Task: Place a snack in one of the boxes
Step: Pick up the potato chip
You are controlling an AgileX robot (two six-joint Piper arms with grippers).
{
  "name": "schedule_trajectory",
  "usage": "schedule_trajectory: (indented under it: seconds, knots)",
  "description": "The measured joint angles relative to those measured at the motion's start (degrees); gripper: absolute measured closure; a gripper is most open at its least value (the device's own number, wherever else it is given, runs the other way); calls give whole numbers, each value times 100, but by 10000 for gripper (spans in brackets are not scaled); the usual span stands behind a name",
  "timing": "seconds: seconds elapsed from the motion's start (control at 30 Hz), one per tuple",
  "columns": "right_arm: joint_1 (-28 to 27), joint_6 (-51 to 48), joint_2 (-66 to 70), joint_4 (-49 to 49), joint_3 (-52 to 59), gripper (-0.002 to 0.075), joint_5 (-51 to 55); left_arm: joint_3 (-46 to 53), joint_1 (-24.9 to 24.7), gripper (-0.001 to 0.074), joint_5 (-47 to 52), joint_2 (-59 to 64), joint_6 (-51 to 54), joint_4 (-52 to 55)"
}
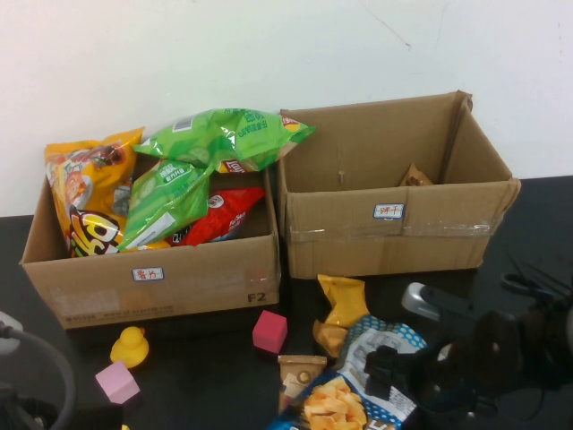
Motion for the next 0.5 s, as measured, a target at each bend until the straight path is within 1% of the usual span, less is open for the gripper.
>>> schedule_trajectory:
  seconds: [0.17, 0.23, 0.3, 0.4, 0.47, 0.5]
  knots:
    - [0, 0, 274, 35, -388, 41, 312, 0, 0, 737, 0, 0, 0, 0]
    - [0, 0, 332, 45, -464, 83, 399, 0, 0, 737, 0, 0, 0, 0]
    - [0, 0, 357, 50, -488, 185, 421, 0, 0, 737, 0, 0, 0, 0]
    - [0, 0, 357, 59, -511, 400, 430, 0, 0, 737, 0, 0, 0, 0]
    - [-10, 0, 357, 59, -511, 567, 406, 0, 0, 737, 0, 0, 0, 0]
    - [-10, 0, 357, 69, -511, 605, 392, 0, 0, 737, 0, 0, 0, 0]
